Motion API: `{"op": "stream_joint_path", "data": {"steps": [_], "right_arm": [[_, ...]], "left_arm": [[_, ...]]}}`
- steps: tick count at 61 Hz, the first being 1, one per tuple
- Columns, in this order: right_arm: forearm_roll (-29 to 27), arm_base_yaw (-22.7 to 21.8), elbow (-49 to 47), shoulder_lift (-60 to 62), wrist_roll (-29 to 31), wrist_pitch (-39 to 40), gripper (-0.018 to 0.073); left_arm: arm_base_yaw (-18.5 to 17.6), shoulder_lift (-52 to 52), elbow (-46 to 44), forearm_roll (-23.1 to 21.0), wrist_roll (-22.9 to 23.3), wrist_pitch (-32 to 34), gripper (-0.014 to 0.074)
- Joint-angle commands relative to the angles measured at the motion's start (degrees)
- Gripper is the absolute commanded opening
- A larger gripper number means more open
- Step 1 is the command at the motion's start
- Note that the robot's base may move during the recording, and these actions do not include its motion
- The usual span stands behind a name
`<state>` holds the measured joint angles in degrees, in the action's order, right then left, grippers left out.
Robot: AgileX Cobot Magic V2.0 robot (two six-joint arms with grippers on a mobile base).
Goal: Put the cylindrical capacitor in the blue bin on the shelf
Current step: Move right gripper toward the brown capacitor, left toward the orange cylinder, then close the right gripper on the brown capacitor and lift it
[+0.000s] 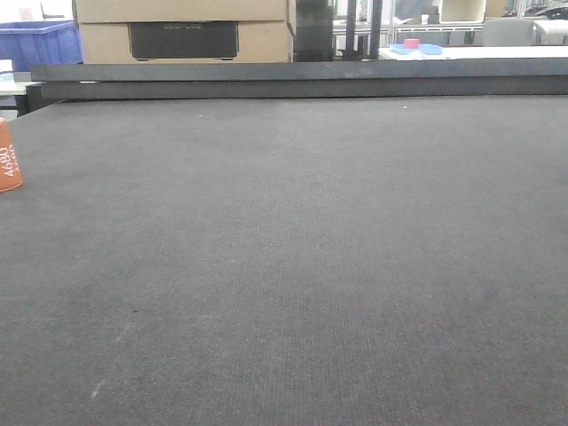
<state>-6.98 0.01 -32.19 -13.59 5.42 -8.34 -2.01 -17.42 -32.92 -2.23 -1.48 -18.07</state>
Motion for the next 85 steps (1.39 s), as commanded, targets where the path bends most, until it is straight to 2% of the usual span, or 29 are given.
{"op": "stream_joint_path", "data": {"steps": [1,9,16,23,31,36,46,63,77,85], "right_arm": [[-0.25,-0.07,-1.67,-5.13,-0.07,-0.09,0.0574],[-0.25,-0.07,-1.67,-12.04,-0.07,3.15,0.0568],[-0.25,-0.01,-1.51,-18.04,-0.07,4.05,0.0568],[-0.25,-0.01,0.23,-25.19,-0.07,6.19,0.0568],[-2.06,-0.69,4.58,-34.32,-0.07,16.77,0.0568],[-4.57,-2.72,6.21,-40.84,-0.07,22.52,0.0568],[-2.62,-5.93,6.51,-52.78,0.15,32.34,0.0568],[-2.61,-6.75,6.05,-72.58,0.15,58.21,0.0568],[-2.87,-9.35,-1.97,-86.28,0.15,60.87,0.0568],[-1.64,-9.38,-7.18,-91.38,0.15,60.99,0.0568]], "left_arm": [[0.10,-4.31,-2.73,-0.03,0.38,-0.93,0.0342],[-1.22,-7.60,-3.13,-0.03,0.38,0.52,0.0524],[-3.01,-8.50,-3.13,-0.03,0.38,0.58,0.0591],[-3.86,-8.60,-3.13,-0.03,0.38,0.66,0.0591],[-3.86,-8.60,-3.13,-0.03,0.38,0.66,0.0591],[-3.86,-8.60,-3.13,-0.03,0.38,0.66,0.0591],[-3.86,-8.60,-3.13,-0.03,0.38,0.66,0.0591],[-3.86,-8.60,-3.13,-0.03,0.38,1.09,0.0591],[-3.86,-8.60,-3.13,0.07,0.38,2.58,0.0591],[-3.86,-8.60,-3.13,1.20,0.38,3.27,0.0591]]}}
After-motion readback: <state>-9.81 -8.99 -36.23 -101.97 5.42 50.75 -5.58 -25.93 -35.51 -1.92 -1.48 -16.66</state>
